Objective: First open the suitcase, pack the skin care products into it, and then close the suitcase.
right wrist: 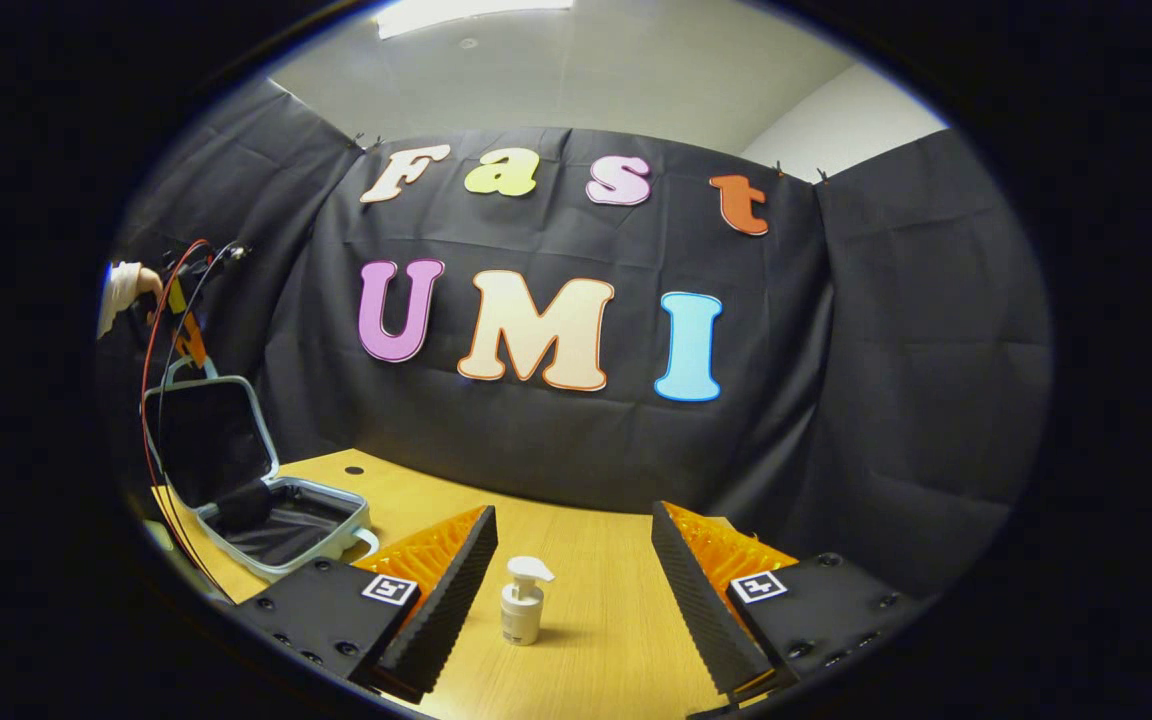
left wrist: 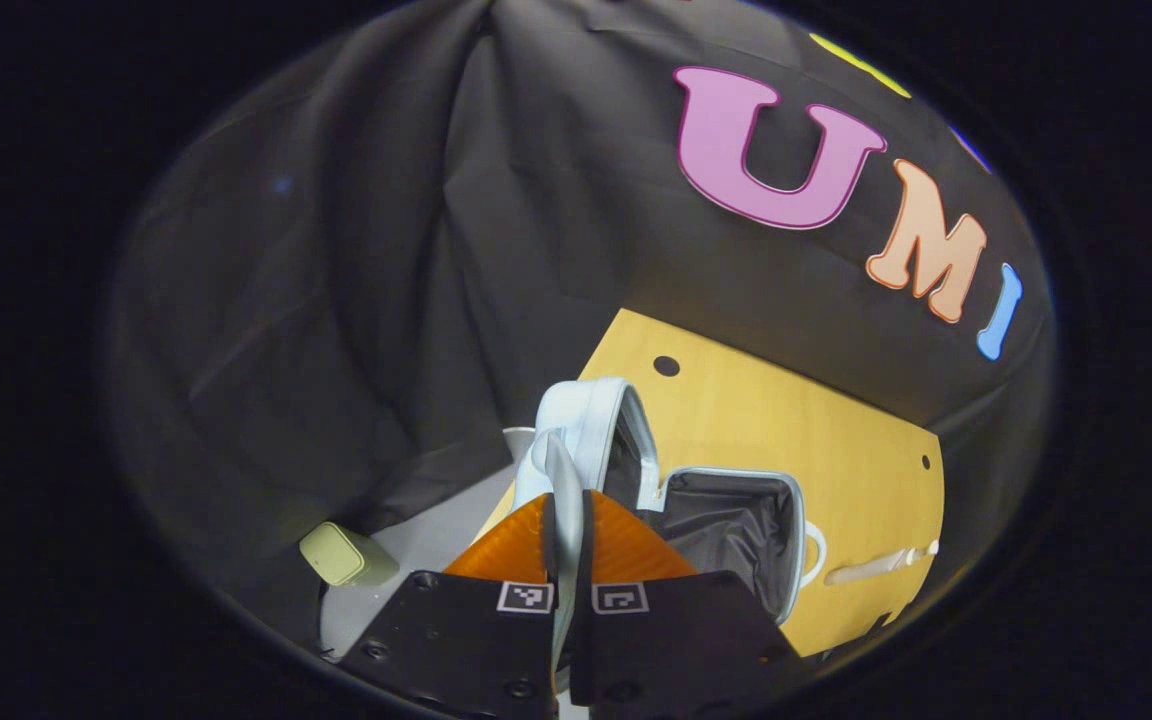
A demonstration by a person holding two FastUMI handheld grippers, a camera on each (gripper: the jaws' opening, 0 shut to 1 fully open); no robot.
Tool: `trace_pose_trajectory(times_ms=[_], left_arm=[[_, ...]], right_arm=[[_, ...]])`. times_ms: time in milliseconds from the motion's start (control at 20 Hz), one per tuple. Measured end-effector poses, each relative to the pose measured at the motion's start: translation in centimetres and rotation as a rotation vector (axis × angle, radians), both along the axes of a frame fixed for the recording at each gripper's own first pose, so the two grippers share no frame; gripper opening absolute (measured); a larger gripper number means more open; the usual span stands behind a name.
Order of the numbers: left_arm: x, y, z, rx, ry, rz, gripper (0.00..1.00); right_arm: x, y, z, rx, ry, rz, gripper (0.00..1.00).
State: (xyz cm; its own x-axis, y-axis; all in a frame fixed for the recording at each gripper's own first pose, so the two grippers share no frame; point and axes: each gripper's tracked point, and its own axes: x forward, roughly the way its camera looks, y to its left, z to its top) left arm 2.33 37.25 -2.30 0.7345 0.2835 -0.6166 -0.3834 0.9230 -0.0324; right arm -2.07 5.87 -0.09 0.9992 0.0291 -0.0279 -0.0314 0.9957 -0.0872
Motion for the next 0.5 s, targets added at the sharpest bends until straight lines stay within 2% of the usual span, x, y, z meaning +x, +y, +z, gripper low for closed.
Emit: trace_pose_trajectory(times_ms=[100, 500], left_arm=[[-0.6, 1.8, -1.5, 0.005, 0.010, 0.014, 0.00], [-4.0, 6.6, -8.3, -0.087, 0.039, 0.071, 0.00]], right_arm=[[0.1, 0.5, 0.4, 0.009, -0.011, -0.014, 0.97], [0.3, 2.5, 0.2, -0.011, 0.008, -0.019, 0.97]])
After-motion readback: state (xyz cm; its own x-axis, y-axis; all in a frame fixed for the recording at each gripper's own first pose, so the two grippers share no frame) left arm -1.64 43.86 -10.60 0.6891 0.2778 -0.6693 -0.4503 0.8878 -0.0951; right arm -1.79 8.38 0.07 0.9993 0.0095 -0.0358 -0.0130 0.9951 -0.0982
